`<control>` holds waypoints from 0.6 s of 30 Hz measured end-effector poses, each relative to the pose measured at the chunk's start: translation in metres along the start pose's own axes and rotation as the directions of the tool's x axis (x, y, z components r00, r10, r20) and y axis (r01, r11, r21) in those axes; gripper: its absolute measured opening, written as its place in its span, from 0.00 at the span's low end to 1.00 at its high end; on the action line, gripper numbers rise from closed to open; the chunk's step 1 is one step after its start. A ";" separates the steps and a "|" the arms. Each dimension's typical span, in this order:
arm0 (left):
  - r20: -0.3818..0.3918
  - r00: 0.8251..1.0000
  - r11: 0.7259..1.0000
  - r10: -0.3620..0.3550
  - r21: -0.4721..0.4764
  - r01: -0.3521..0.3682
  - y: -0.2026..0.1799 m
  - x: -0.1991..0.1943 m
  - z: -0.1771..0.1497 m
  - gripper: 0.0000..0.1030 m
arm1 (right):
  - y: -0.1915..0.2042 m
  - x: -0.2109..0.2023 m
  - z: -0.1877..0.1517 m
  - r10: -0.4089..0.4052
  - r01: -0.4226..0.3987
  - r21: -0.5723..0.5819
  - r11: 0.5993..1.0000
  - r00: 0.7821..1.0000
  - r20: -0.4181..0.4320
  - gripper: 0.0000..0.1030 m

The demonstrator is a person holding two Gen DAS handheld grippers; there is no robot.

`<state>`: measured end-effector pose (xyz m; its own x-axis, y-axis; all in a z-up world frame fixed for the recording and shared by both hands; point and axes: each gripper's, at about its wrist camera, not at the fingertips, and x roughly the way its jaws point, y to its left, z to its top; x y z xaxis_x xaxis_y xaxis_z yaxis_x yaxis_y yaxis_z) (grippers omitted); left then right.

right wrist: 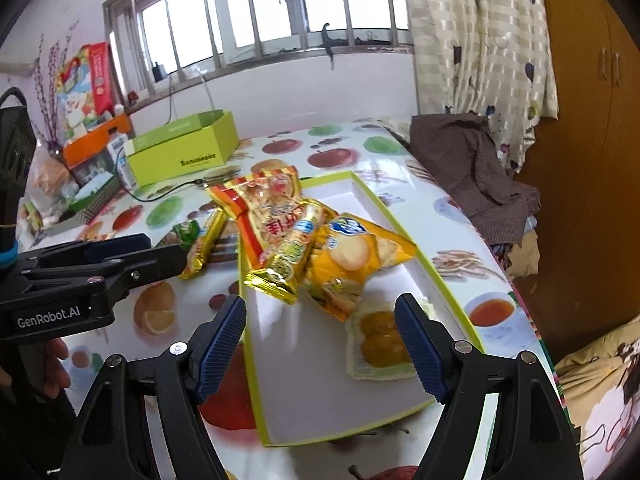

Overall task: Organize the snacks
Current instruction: 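Withdraw both open tools from the tray back over the loose snacks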

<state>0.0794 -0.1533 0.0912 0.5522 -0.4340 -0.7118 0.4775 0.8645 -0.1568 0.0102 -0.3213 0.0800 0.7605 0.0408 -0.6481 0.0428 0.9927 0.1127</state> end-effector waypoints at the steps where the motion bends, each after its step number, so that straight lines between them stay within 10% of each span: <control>1: 0.005 1.000 1.000 0.003 -0.005 -0.003 0.002 -0.002 -0.001 0.60 | 0.004 0.001 0.001 0.001 -0.001 -0.010 1.000 1.000 0.001 0.75; 18: 0.039 0.990 0.978 0.138 -0.162 -0.130 0.081 -0.034 -0.026 0.60 | 0.062 0.025 0.014 0.084 -0.086 -0.109 0.990 0.996 -0.021 0.75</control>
<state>0.0815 -0.0619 0.0848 0.6391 -0.3197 -0.6996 0.2846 0.9433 -0.1711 0.0410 -0.2607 0.0815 0.7476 0.1263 -0.6521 -0.0931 0.9920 0.0854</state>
